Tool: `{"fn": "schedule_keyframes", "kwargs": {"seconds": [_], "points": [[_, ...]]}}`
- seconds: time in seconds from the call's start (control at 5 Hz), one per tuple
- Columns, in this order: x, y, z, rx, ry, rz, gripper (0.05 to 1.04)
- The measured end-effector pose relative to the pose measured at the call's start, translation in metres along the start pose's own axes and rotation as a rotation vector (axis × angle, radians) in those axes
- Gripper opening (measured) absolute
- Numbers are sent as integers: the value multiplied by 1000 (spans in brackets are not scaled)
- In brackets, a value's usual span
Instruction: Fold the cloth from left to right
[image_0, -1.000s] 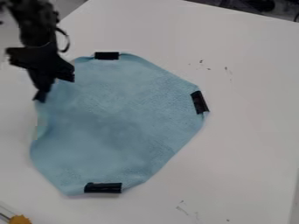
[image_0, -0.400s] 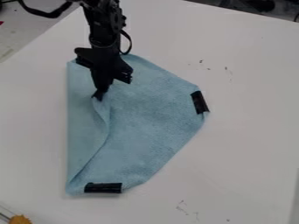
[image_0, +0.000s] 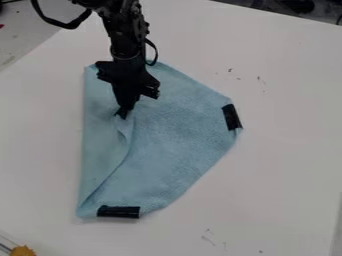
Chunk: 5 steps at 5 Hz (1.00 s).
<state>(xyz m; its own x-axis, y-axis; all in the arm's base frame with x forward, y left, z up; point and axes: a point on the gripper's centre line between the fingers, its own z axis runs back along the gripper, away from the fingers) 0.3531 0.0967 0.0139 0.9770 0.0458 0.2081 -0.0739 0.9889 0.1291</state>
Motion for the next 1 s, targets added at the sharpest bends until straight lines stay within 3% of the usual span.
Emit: {"fn": "schedule_keyframes", "kwargs": {"seconds": [0.2,0.4,0.6,1.0], "points": [[-1,-12,3,2,32,-34,483],[-3,-24,9,18,59,-45,814],[3,-36,21,7,37,-47,1008],[10,-55,28,11,26,-71,1001]]}}
